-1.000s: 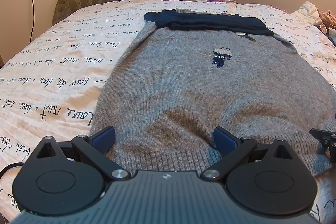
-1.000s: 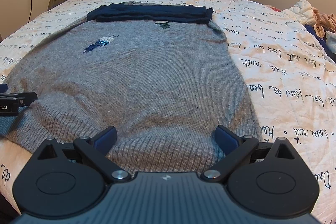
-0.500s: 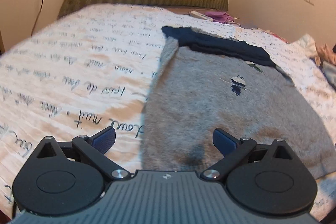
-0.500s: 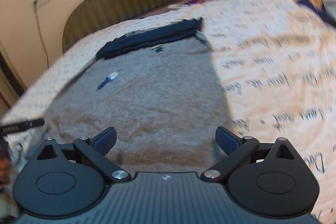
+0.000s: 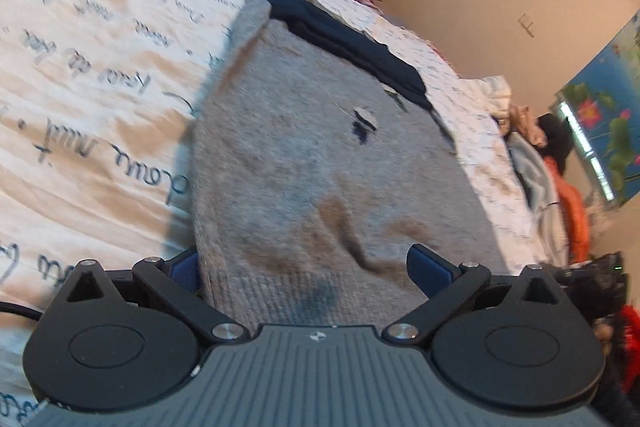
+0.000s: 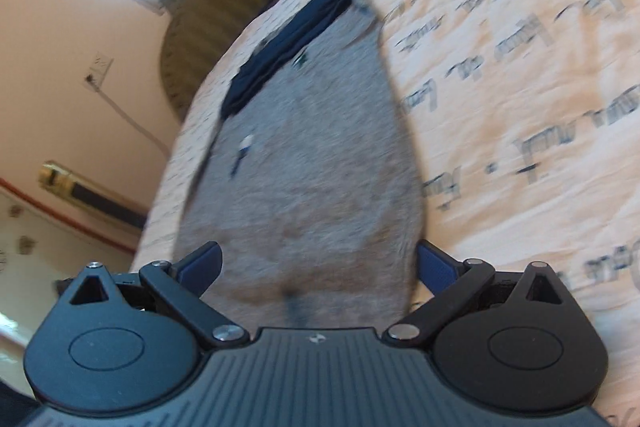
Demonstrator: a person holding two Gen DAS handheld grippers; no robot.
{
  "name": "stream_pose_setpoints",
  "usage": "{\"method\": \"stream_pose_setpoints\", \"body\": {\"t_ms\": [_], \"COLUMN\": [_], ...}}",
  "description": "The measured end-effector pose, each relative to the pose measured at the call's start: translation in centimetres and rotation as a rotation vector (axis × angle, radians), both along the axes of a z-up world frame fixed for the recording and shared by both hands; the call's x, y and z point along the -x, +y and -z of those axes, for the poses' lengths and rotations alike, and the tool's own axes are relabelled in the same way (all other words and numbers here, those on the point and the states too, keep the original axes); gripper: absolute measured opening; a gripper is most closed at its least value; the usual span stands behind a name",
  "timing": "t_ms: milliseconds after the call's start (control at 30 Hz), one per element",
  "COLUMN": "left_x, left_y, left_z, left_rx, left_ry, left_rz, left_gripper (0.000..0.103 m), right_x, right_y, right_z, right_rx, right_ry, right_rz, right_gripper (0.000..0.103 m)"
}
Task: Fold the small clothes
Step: 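Move both tools to the grey sweater hem and close on it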
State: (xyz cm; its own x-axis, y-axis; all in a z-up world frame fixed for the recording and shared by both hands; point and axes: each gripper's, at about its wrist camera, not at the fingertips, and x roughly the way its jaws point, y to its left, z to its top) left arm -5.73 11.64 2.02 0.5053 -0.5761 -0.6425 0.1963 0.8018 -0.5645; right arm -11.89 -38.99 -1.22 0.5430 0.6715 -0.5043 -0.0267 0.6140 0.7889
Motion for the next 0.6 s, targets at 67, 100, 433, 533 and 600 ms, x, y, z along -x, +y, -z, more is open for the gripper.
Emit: {"method": "stream_pose_setpoints", "body": {"t_ms": [67,100,433,533,600], "left_x": [-0.3,-0.4,-1.1,-1.0,-0.8], "left_y": [0.2,0.4,1.2,1.7,2.1], "left_z": [0.2,0.3,0.4,0.6,0.9], "left_rx": [0.017,0.033,0.018,0.048,0.082], "left_ry": [0.011,0.019,0.086,0.107,0.133], "left_rz": [0.002,0.002,0.056,0.080,0.109], "left_gripper": [0.099,0.099,0.057,0.057,0.057], "right_x": [-0.5,-0.8,-1.8,-1.7,-1.6], "right_y": [0.5,0.6,-0.7,-1.0,-0.9], "right_z": [0.2,0.3,2.5,2.6,2.6], "right_rx": [-0.016,-0.025,-0.080,-0.089,-0.095], "right_ry": [0.014,0.019,0.093,0.100,0.106], "right_rz": [-0.030,-0.038,-0.034,-0.041,-0.073], "right_gripper": [0.102,0.101,0.038,0.035,0.035]}}
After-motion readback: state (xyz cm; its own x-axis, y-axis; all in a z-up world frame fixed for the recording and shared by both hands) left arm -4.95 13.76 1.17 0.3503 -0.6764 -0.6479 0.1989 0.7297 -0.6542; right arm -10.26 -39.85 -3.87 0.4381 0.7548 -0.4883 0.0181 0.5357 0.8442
